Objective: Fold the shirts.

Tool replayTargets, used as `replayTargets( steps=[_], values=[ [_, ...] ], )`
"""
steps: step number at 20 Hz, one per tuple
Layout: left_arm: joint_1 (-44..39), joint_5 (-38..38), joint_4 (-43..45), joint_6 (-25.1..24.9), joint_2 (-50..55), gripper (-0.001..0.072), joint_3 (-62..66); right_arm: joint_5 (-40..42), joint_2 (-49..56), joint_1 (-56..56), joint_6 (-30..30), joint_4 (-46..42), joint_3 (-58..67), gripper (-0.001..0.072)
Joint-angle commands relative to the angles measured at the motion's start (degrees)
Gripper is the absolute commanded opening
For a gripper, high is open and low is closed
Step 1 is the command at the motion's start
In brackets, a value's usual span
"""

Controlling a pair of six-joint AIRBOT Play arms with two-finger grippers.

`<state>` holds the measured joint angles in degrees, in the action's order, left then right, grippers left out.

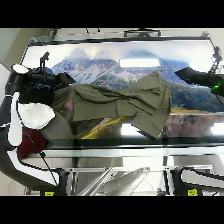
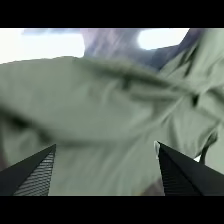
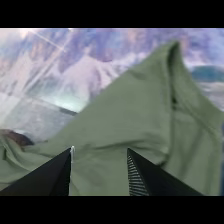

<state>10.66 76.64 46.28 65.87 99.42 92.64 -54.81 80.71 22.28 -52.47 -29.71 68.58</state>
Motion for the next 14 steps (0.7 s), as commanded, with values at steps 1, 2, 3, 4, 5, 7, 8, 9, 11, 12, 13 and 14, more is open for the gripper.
replayTargets(
  steps=[1, 2, 3, 4, 5, 7, 8, 9, 11, 12, 13, 14],
  values=[
    [2.0, 8.9, 5.7, 3.8, 0.1, 0.071, -3.3, -8.9, 0.4, 8.8, -3.6, -7.1, -0.4, 0.0391],
    [2.0, 8.3, 6.9, 3.8, -1.1, 0.0709, -7.8, -9.7, 0.4, 10.9, -4.7, -8.9, -1.4, 0.039],
    [1.7, 7.0, 8.6, 3.6, -2.1, 0.0709, -12.3, -10.2, 0.4, 12.9, -4.7, -9.5, -2.8, 0.039],
    [1.3, 5.3, 10.3, 3.6, -2.6, 0.0708, -16.1, -10.6, 0.4, 14.4, -4.7, -9.6, -4.2, 0.0391],
    [0.9, 3.9, 11.3, 3.6, -2.7, 0.0693, -19.1, -11.0, 0.4, 15.7, -4.3, -9.7, -5.5, 0.039],
    [0.5, 1.1, 10.8, 3.6, -2.6, 0.0693, -23.2, -11.5, 0.4, 16.8, -4.2, -10.3, -6.8, 0.039],
    [0.0, -0.3, 10.7, 3.6, -2.6, 0.0693, -24.4, -11.8, 0.4, 17.0, -3.7, -10.3, -6.9, 0.039],
    [-0.3, -1.4, 10.8, 3.5, -2.6, 0.0692, -25.4, -12.2, 0.4, 16.9, -3.7, -10.3, -6.9, 0.039],
    [-1.0, -2.3, 10.7, 3.0, -2.6, 0.0692, -27.2, -12.8, 0.4, 16.9, -3.7, -10.6, -6.9, 0.039],
    [-1.6, -2.4, 10.7, 2.8, -2.6, 0.0691, -27.8, -12.8, 0.4, 16.9, -3.7, -11.0, -6.9, 0.039],
    [-2.3, -2.8, 10.6, 2.6, -2.6, 0.0691, -28.3, -12.7, 0.4, 16.9, -3.7, -12.1, -6.9, 0.039],
    [-2.9, -3.3, 10.4, 2.6, -2.6, 0.0691, -28.9, -12.8, 0.6, 16.9, -3.7, -13.2, -6.9, 0.0391]
  ],
)
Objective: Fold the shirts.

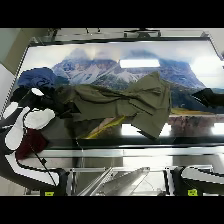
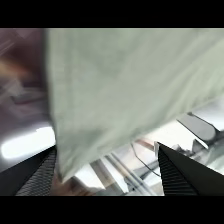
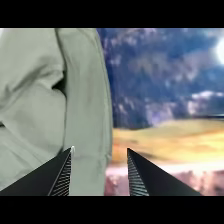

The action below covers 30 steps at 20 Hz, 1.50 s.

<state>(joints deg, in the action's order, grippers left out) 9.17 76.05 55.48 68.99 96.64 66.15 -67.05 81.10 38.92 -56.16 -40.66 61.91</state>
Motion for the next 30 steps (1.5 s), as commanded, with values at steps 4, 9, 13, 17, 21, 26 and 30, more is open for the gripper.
replayTargets(
  steps=[4, 9, 13, 17, 21, 26, 30],
  values=[
    [-2.9, -4.9, -5.1, -4.1, 0.1, 0.0223, -3.1, -1.4, 3.6, -0.3, 0.0, -2.7, -0.3, 0.0391],
    [-2.8, -4.3, -9.9, -5.9, 0.1, 0.0025, 1.0, -2.0, 11.4, -6.3, 0.0, -2.7, -0.2, 0.039],
    [-2.8, -2.6, -10.5, -5.9, 0.1, 0.0025, 3.7, 0.5, 16.6, -12.3, 0.0, -2.5, -0.2, 0.039],
    [-2.8, -2.5, -10.6, -5.9, 0.1, 0.0025, 4.1, 1.2, 18.3, -15.8, 1.8, 1.6, -0.1, 0.0385],
    [-2.5, -1.0, -14.0, -6.0, 0.0, 0.0025, 4.1, -3.5, 17.9, -15.8, 2.4, 4.8, 2.4, 0.0028],
    [1.5, 11.6, -37.8, -16.0, -7.6, 0.0024, 4.1, -18.8, 6.2, -14.0, 3.3, 15.8, 8.1, 0.0026],
    [7.6, 28.0, -77.1, -24.6, -20.3, 0.0025, 4.3, -22.7, -13.4, -6.5, 7.2, 43.0, 14.3, 0.0026]
  ],
)
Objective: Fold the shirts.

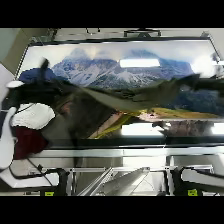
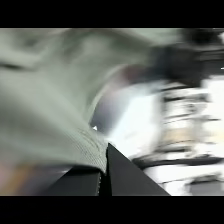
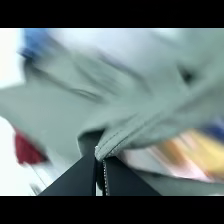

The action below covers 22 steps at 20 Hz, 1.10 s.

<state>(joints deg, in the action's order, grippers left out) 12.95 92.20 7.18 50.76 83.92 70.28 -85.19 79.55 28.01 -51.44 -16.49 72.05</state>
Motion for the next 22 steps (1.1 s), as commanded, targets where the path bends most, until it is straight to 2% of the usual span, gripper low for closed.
replayTargets(
  steps=[1, 3, 6, 7, 10, 13, 15, 17, 22],
  values=[
    [5.7, 14.3, -38.1, -6.4, -10.8, 0.0025, 1.2, -3.4, -16.4, 7.0, 2.6, 23.3, 5.8, 0.0026],
    [10.0, 14.1, -49.7, -6.2, -16.9, 0.0026, 5.0, 1.1, -25.7, 13.2, 3.1, 30.1, 9.1, 0.0026],
    [17.3, 13.6, -57.4, -6.1, -24.2, 0.0026, 13.0, 10.5, -37.4, 22.2, 5.2, 33.9, 11.2, 0.0026],
    [20.3, 12.6, -57.8, -5.6, -26.5, 0.0026, 15.3, 13.9, -40.4, 23.8, 5.4, 34.1, 11.9, 0.0026],
    [30.9, 9.3, -57.8, -2.6, -31.1, 0.0027, 20.0, 21.2, -45.0, 24.0, 11.3, 36.7, 15.0, 0.0026],
    [39.6, 9.6, -52.0, 0.2, -31.6, 0.0028, 19.9, 23.7, -45.5, 24.0, 12.7, 29.5, 17.9, 0.0026],
    [36.9, 7.0, -40.2, 0.5, -31.6, 0.0028, 15.1, 20.7, -43.6, 23.8, 9.8, 22.5, 17.6, 0.0026],
    [28.5, 1.9, -26.9, -0.3, -29.4, 0.0028, 10.2, 19.1, -40.6, 21.8, 9.7, 21.6, 14.6, 0.0026],
    [5.8, -5.9, -12.9, -7.1, -12.2, 0.0025, 3.1, 22.3, -29.8, 4.1, 9.9, 3.2, 1.3, 0.0027]
  ],
)
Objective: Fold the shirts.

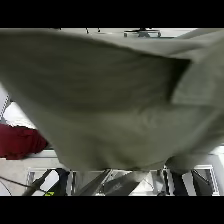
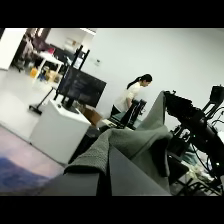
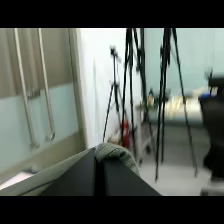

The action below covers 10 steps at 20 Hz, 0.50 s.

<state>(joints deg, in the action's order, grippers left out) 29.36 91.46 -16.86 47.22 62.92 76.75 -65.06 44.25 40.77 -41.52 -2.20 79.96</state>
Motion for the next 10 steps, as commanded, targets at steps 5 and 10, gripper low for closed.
replayTargets(
  steps=[5, 10],
  values=[
    [-17.4, -11.1, 19.3, -6.1, 31.7, 0.0024, -3.3, 17.7, 23.4, -18.8, 1.0, -19.8, -17.9, 0.0027],
    [-15.1, -15.0, 19.3, -8.1, 49.7, 0.0014, 2.5, 21.7, 46.8, -20.9, 5.6, -11.3, -16.6, 0.0027]
  ],
)
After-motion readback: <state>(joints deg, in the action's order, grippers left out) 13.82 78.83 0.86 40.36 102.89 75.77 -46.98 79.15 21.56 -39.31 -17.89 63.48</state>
